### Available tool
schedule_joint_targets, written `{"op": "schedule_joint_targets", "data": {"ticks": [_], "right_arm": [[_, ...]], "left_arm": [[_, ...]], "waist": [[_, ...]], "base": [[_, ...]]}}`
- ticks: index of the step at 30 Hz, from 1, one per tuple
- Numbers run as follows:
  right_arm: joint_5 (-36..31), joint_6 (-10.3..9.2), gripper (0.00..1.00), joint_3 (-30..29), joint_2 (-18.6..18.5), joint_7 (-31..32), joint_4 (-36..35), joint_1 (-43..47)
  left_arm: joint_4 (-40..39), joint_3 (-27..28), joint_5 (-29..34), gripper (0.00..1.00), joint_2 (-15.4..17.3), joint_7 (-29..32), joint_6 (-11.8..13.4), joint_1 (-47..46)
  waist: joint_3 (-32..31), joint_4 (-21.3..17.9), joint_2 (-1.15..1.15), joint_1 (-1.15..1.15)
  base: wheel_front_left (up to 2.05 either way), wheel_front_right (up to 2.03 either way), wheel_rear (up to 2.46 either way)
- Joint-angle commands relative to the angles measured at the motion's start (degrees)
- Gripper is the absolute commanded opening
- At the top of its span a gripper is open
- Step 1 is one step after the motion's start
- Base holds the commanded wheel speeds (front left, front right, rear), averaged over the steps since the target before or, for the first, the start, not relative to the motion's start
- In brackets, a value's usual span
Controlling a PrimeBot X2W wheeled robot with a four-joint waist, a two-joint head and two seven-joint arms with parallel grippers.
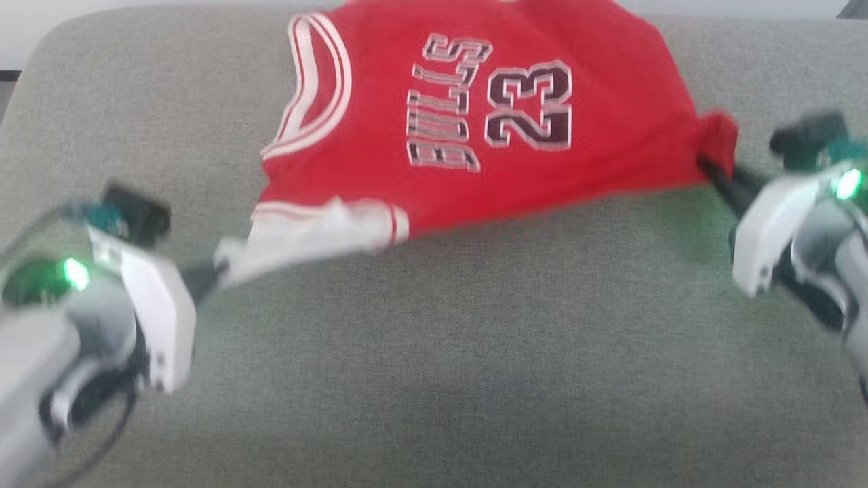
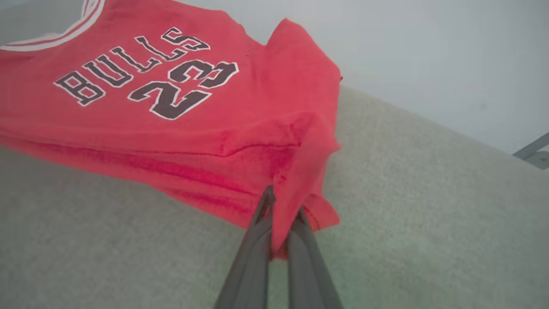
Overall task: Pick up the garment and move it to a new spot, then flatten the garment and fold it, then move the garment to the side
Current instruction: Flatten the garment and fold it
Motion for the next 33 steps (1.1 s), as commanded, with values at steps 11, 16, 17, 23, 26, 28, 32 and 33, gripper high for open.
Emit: {"op": "schedule_joint_targets", "data": {"ticks": [11,16,17,23,26,28,32,33], "right_arm": [[-0.9,-0.04,0.0,-9.5,-2.3,4.8,-12.6,21.4],[-1.7,-0.03,0.0,-13.4,-2.0,8.7,-18.6,29.0],[-2.3,-0.02,0.0,-14.0,-2.1,9.9,-20.4,30.9],[-2.7,-0.02,0.0,-19.1,-1.6,16.6,-29.5,41.8],[-2.9,-0.02,0.0,-21.2,-1.0,18.8,-33.6,45.5],[-3.0,-0.02,0.0,-22.9,-0.2,19.4,-35.9,46.9],[-4.7,-0.02,0.0,-26.7,1.7,19.9,-39.7,48.0],[-5.1,-0.02,0.0,-27.5,2.3,19.8,-40.3,47.8]], "left_arm": [[-17.0,-3.5,-6.8,0.0,7.2,1.0,12.0,16.8],[-20.1,-4.5,-8.1,0.0,8.2,1.2,14.5,20.0],[-20.5,-4.5,-8.5,0.0,8.2,0.9,15.0,20.4],[-22.1,-4.9,-9.8,0.0,9.6,1.1,17.1,22.8],[-23.0,-4.9,-10.8,0.0,10.0,1.7,18.0,23.6],[-23.9,-4.6,-11.3,0.0,10.9,1.7,18.7,23.6],[-25.4,-2.9,-9.9,0.0,13.0,0.6,19.4,21.8],[-25.8,-2.4,-9.3,0.0,13.5,0.3,19.5,21.0]], "waist": [[-1.0,-0.5,0.0,0.0],[-1.0,-0.6,0.0,0.0],[-1.0,-0.6,0.0,0.0],[-0.8,-1.0,0.0,0.0],[-0.7,-1.4,0.0,0.0],[-0.8,-1.8,0.0,0.0],[-1.0,-2.5,0.0,0.0],[-1.0,-2.6,0.0,0.0]], "base": [[0.0,0.0,0.0],[0.0,0.0,0.0],[0.0,0.0,0.0],[0.0,0.0,0.0],[0.0,0.0,0.0],[0.0,0.0,0.0],[0.0,0.0,0.0],[0.0,0.0,0.0]]}}
